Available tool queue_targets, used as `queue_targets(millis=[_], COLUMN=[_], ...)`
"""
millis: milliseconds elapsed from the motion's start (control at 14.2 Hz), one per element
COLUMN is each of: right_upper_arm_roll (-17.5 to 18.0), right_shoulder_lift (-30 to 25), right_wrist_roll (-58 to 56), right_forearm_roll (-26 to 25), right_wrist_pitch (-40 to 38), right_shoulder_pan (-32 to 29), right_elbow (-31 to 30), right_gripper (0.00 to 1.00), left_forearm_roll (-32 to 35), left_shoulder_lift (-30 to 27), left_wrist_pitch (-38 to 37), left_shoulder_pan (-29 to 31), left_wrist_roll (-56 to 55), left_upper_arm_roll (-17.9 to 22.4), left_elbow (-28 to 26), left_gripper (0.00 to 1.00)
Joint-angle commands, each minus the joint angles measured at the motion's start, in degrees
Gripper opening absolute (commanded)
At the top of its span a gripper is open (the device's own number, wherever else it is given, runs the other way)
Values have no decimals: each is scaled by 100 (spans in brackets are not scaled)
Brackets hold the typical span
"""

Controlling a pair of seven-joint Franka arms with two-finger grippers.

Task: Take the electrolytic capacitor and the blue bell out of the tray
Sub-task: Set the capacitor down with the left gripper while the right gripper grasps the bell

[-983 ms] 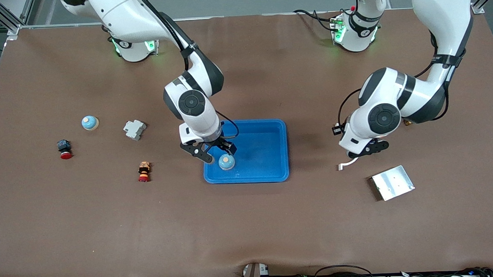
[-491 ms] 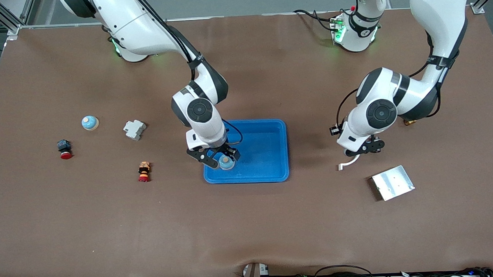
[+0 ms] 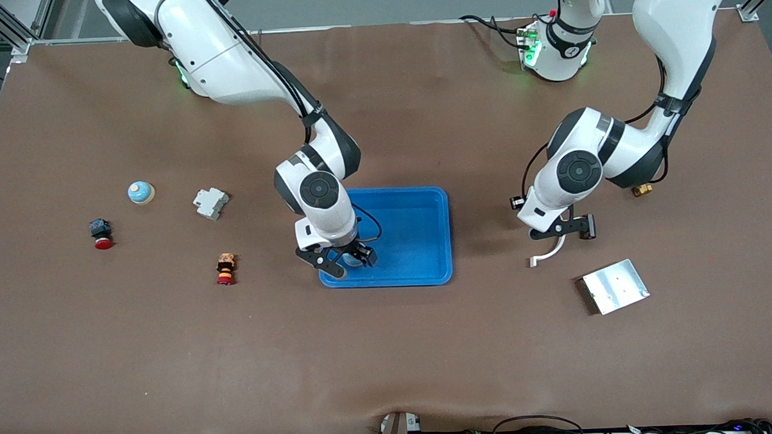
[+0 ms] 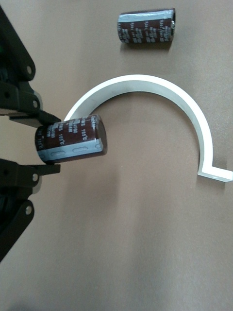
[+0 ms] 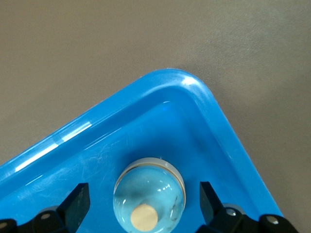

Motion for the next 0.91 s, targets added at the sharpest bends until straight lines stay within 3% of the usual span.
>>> queue_targets(millis=[0,281,562,632,702,842], right_upper_arm_roll=[-67,-67,-67,-67,-67,-67], right_shoulder_lift=[197,241,250,250,250,241], right_wrist_roll=[148,174,200,200,192,192], right_forearm_roll=[-108,-99,-108,-108,-108,-108], right_wrist_pitch=[42,43,43,43,43,16], right_shoulder_pan=[91,144,170,170,179,205], right_elbow=[206,205,205,205,205,205], right_gripper=[100,100,100,95,76,6], left_forearm_roll=[385,999,1045,1045,1045,1045], left_shoulder_lift=[213,530,732,750,776,838], left_wrist_pitch=[241,435,479,549,593,611], left_shoulder_pan=[81,265,240,222,213,187], left_wrist_roll=[-119,-111,-111,-111,-111,-111], left_upper_arm_roll=[-47,-29,-29,-29,-29,-29], left_elbow=[-40,92,250,250,250,250], left_gripper=[7,7,7,7,7,7])
